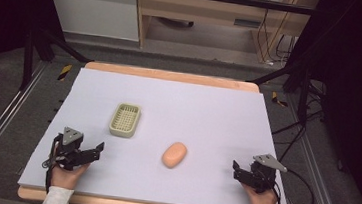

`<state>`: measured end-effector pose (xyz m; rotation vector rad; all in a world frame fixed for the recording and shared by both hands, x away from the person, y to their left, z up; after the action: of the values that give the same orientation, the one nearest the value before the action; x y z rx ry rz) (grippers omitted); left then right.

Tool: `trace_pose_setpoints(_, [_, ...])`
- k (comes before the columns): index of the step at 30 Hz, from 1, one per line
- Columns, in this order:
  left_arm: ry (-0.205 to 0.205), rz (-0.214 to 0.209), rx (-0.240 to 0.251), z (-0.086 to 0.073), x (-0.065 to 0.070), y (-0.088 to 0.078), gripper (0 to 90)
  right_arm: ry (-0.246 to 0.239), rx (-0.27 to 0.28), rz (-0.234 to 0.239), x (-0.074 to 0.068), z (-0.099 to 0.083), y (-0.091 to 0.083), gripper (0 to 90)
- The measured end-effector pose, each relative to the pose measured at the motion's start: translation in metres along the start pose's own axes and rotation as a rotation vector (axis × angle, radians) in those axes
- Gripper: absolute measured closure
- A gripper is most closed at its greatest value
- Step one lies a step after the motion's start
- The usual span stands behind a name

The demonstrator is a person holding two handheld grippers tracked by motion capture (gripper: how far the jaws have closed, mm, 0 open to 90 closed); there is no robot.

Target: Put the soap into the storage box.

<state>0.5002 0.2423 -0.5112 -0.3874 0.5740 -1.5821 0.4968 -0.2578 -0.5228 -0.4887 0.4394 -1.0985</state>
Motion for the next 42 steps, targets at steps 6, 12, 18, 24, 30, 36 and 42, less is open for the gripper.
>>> trace_pose_setpoints(6, [-0.011, -0.040, 0.019, 0.003, 0.013, -0.006, 19.3, -0.028, -0.026, -0.005, -0.003, -0.002, 0.002, 13.9])
trace_pose_setpoints(12, [0.001, -0.056, 0.029, 0.006, 0.023, -0.009, 19.3, -0.004, -0.015, -0.012, 0.001, -0.002, 0.001, 13.0])
trace_pose_setpoints(18, [0.017, -0.068, 0.041, 0.010, 0.031, -0.011, 19.8, -0.006, -0.014, -0.017, 0.001, -0.001, 0.000, 12.4])
trace_pose_setpoints(24, [0.026, -0.083, 0.052, 0.013, 0.038, -0.013, 22.0, -0.003, -0.010, -0.020, 0.001, -0.001, 0.000, 11.8])
trace_pose_setpoints(30, [0.042, -0.101, 0.048, 0.013, 0.045, -0.014, 22.8, -0.001, -0.011, -0.026, 0.001, -0.001, 0.001, 10.9])
trace_pose_setpoints(36, [0.062, -0.113, 0.057, 0.017, 0.053, -0.016, 22.8, -0.001, -0.009, -0.023, 0.000, -0.001, 0.001, 10.3])
trace_pose_setpoints(42, [0.086, -0.127, 0.069, 0.023, 0.062, -0.018, 23.0, -0.005, 0.001, -0.021, -0.001, 0.001, 0.000, 10.1])
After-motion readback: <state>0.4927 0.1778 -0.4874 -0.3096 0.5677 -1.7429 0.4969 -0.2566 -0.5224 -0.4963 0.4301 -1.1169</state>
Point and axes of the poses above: each handheld gripper's, and its own axes: y roughly forward along the jaws, z roughly out of its top, x roughly to its right, the point moved 9 cm from there along y, roughly forward along the jaws, and after that the axes turned 13 degrees about z, right-handed, at the moved point
